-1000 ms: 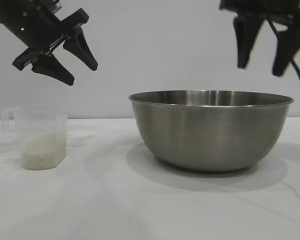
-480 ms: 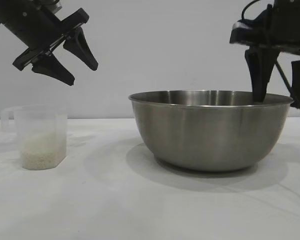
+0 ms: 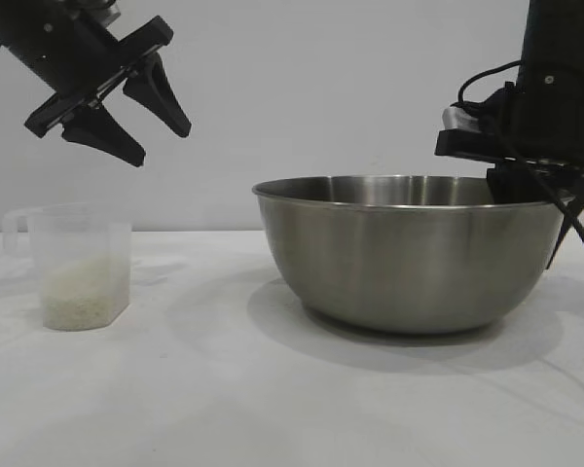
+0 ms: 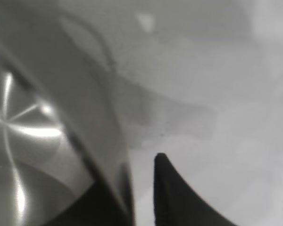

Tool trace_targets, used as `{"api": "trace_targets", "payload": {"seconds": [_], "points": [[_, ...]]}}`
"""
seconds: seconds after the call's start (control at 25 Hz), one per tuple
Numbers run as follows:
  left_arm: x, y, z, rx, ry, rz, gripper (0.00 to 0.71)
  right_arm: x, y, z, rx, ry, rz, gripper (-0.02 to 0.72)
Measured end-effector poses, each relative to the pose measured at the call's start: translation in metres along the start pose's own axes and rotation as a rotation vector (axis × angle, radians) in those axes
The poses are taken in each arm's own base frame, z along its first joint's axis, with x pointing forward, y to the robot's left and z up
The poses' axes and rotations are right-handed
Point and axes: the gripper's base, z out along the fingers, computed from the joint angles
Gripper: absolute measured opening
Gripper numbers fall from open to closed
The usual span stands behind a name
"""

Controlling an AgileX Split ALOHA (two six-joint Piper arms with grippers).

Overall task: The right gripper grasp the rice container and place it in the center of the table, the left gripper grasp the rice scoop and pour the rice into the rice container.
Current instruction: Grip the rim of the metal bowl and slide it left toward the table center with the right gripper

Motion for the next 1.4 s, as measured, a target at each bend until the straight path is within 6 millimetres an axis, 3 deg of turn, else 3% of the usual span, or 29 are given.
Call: {"api": "trace_targets", "payload": {"seconds": [0.04, 0.2, 0.6, 0.76, 0.8, 0.84, 1.16, 1.4], "points": [[0.000, 0.000, 0.000, 0.000, 0.000, 0.000, 0.443, 0.000, 0.000, 0.000, -0.004, 0.000, 0.000, 0.000], [0.000, 0.000, 0.000, 0.002, 0.001, 0.000, 0.443, -0.002, 0.008, -0.005, -0.004, -0.008, -0.024, 0.000], [0.000, 0.000, 0.000, 0.002, 0.001, 0.000, 0.443, 0.005, 0.061, 0.000, 0.004, 0.015, -0.161, 0.000], [0.000, 0.000, 0.000, 0.002, 0.001, 0.000, 0.443, 0.005, 0.063, 0.001, 0.001, 0.012, -0.164, 0.000], [0.000, 0.000, 0.000, 0.002, 0.001, 0.000, 0.443, 0.005, 0.063, 0.001, 0.002, 0.012, -0.165, 0.053], [0.000, 0.000, 0.000, 0.002, 0.001, 0.000, 0.443, 0.005, 0.063, 0.001, 0.002, 0.012, -0.165, 0.053], [0.000, 0.000, 0.000, 0.002, 0.001, 0.000, 0.443, 0.000, 0.066, -0.009, 0.001, 0.003, -0.175, 0.524], [0.000, 0.000, 0.000, 0.002, 0.001, 0.000, 0.443, -0.018, 0.075, -0.051, 0.030, -0.106, -0.218, 0.540]]}}
